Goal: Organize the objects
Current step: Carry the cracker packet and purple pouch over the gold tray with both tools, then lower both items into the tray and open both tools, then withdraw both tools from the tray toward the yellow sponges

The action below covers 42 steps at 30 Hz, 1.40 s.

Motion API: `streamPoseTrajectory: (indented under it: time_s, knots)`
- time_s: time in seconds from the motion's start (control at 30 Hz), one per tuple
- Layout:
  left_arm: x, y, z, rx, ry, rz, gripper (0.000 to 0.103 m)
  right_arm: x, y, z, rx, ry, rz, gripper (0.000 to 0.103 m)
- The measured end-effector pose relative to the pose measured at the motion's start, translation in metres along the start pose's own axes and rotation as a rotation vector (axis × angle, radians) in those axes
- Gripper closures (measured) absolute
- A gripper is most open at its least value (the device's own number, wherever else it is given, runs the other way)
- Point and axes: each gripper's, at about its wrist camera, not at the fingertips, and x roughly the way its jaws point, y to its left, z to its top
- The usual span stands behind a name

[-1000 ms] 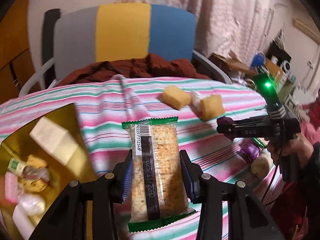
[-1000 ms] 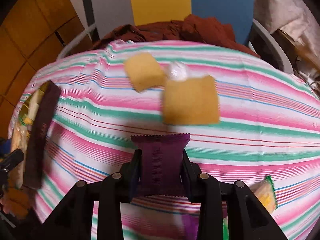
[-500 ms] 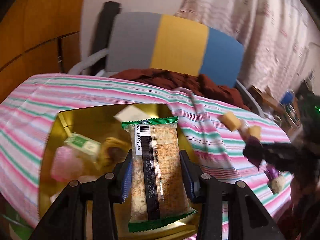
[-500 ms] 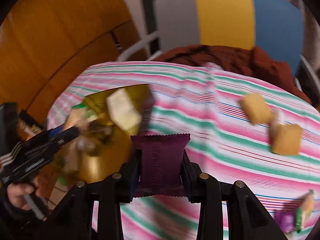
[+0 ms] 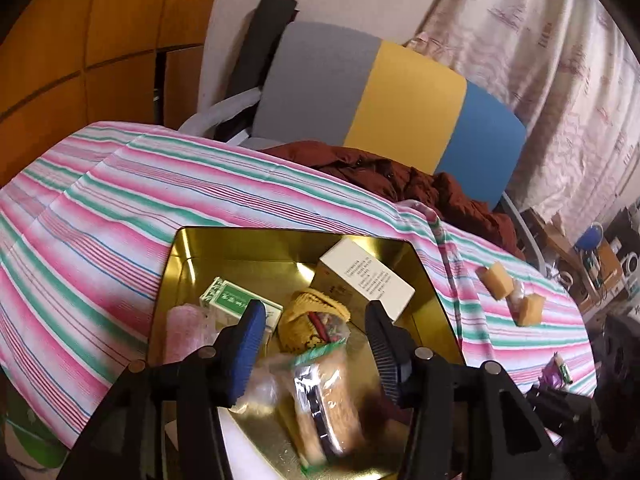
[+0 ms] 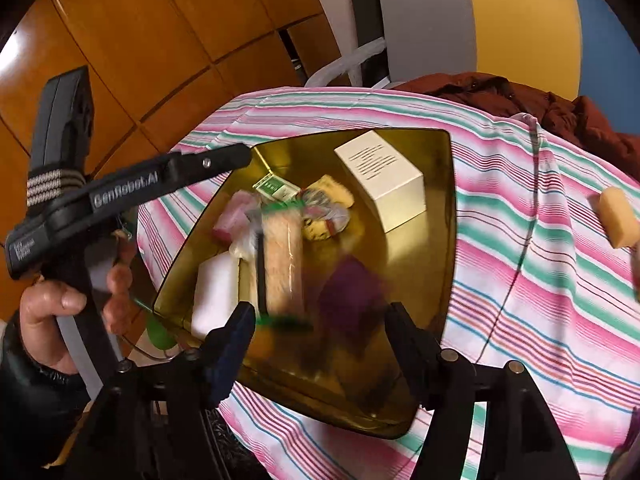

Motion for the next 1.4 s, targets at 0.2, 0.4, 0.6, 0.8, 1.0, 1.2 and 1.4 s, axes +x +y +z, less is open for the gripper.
streamPoseTrajectory:
  time_s: [0.2, 0.4, 0.6, 0.8, 1.0, 1.2, 1.4]
  knots:
    - [-0.015, 0.004, -0.016, 0.004, -0.026, 0.031, 0.051, 0.001, 0.004, -0.009, -0.011, 0.009, -0.050, 0.033]
    - [-0.032, -0.004, -0.036, 0.072, -0.059, 0.090, 0.051, -0.010, 0.003, -0.014, 0.024, -0.047, -0.121, 0.029]
    - [-0.046, -0.012, -0.049, 0.114, -0.094, 0.136, 0.051, -0.019, 0.005, -0.015, 0.048, -0.104, -0.181, 0.028]
    - [-0.052, -0.021, -0.060, 0.139, -0.106, 0.151, 0.051, -0.028, 0.009, -0.015, 0.040, -0.151, -0.253, 0.020]
    - [-0.055, -0.027, -0.066, 0.151, -0.108, 0.147, 0.051, -0.035, 0.012, -0.016, 0.037, -0.191, -0.300, 0.013]
    - [-0.056, -0.032, -0.069, 0.174, -0.102, 0.138, 0.051, -0.041, 0.005, -0.019, 0.067, -0.202, -0.311, 0.008]
    - [-0.055, -0.038, -0.071, 0.193, -0.093, 0.128, 0.051, -0.050, -0.009, -0.024, 0.103, -0.208, -0.334, 0.005]
